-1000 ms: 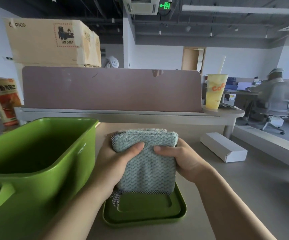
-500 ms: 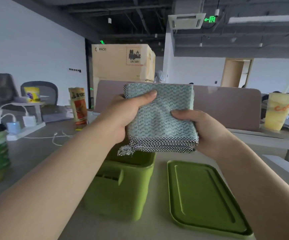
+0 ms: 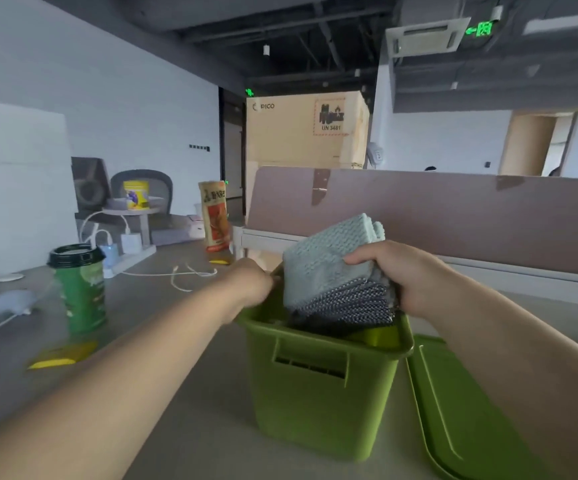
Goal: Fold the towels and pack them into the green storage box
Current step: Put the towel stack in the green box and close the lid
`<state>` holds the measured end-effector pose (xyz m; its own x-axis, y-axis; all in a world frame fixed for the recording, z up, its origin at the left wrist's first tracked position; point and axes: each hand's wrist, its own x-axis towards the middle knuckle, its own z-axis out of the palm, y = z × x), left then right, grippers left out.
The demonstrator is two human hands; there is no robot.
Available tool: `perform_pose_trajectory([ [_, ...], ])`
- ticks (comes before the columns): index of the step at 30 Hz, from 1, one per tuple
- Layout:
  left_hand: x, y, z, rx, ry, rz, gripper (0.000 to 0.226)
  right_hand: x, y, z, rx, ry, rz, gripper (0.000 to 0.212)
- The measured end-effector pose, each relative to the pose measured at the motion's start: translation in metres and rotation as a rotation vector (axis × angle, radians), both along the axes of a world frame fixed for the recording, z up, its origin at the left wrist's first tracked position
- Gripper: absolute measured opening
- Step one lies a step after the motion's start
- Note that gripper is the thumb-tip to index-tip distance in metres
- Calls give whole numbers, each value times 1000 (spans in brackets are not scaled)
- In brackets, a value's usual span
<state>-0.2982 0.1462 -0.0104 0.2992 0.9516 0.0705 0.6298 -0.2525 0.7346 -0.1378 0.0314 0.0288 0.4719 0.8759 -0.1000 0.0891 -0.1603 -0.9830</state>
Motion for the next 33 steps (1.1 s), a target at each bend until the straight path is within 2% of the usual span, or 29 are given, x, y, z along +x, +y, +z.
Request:
perform_pose_trajectory([
  [1,0,-3,-2,-4,-56,-1,28,-3,-2,0,-9,-44,-24,35],
  [3,-3,-16,-2,8,-148,-17,29,-4,-5,-1,10,-151,-88,19],
  [4,-5,-25,-3,36,-194,-21,29,-4,-8,0,15,-201,-114,18],
  [7,-10,-58,-8,169,-326,-50,29,-9,-15,0,43,-337,-162,27],
  [10,-14,-88,-19,348,-380,-84,31,-14,-27,-13,-8,-429,-157,27],
  [12,-16,-102,-27,396,-410,-107,27,-15,-36,-23,3,-353,-168,32],
  [18,-9,-124,-36,522,-435,-77,25,-14,-59,-41,95,192,-151,51],
  [20,-8,-128,-37,543,-432,-70,25,-18,-61,-50,125,368,-150,38],
  [23,-6,-134,-38,599,-428,-72,26,-17,-61,-65,94,431,-172,27],
  [25,-5,-138,-38,624,-420,-71,27,-17,-61,-69,24,344,-159,21],
  [29,-6,-138,-42,647,-399,-42,25,-19,-58,-81,-193,-161,-211,3],
  [31,-6,-136,-45,644,-373,-11,26,-19,-54,-87,-171,-302,-261,7],
  [33,-5,-135,-47,630,-347,19,29,-17,-51,-89,-114,-381,-324,21],
])
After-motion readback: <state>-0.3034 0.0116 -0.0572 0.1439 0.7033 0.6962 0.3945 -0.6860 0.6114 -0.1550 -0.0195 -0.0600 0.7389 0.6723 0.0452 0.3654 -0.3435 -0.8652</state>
